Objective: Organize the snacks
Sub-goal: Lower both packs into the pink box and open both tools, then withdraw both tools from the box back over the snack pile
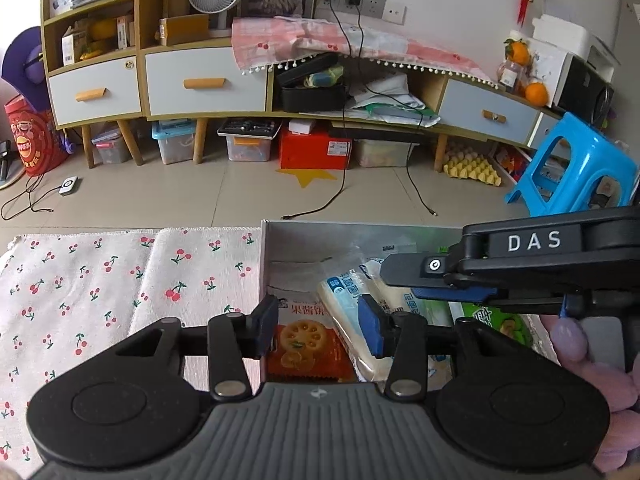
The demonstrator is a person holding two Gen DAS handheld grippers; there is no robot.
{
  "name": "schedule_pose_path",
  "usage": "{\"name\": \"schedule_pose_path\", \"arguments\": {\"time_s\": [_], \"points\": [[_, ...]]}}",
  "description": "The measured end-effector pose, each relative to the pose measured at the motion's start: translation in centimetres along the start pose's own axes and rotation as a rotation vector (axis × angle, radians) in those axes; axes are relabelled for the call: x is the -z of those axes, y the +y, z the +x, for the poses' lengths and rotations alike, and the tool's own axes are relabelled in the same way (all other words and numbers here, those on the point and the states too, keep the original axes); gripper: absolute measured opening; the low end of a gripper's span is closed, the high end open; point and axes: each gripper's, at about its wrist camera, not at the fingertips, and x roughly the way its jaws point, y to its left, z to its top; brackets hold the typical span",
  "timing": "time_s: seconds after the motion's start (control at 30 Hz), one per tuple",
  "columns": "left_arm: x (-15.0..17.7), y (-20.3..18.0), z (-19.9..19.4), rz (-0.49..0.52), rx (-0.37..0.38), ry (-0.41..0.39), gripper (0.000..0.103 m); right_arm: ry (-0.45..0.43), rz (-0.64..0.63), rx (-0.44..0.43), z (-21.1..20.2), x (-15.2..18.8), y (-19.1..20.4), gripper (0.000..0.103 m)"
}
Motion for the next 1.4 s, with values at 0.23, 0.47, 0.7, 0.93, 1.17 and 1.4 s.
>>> {"name": "schedule_pose_path", "arguments": {"time_s": [0.23, 0.47, 0.7, 0.93, 1.17, 1.4], "points": [[0.0, -0.5, -1.2, 0.018, -0.013, -0.005, 0.06, -0.002, -0.014, 0.029, -1.9, 0.2, 0.5, 0.044], [0.6, -0.5, -3.4, -0.001, -0.035, 0.002, 0.078, -0.019, -0.066, 0.061, -5.4, 0.9, 1.4, 0.062], [1.4, -0.7, -6.1, -0.018, -0.071, 0.003, 0.095, -0.027, -0.128, 0.079, -9.1, 2.6, 2.8, 0.077], [2.3, -1.0, -8.1, -0.029, -0.123, 0.033, 0.1, -0.028, -0.178, 0.095, -12.1, 4.7, 3.6, 0.087], [4.2, -1.6, -9.8, -0.05, -0.137, 0.075, 0.102, -0.023, -0.22, 0.108, -14.5, 7.3, 3.4, 0.088], [6.5, -3.4, -10.2, -0.07, -0.157, 0.137, 0.102, -0.021, -0.225, 0.163, -16.0, 9.8, 1.3, 0.088]]}}
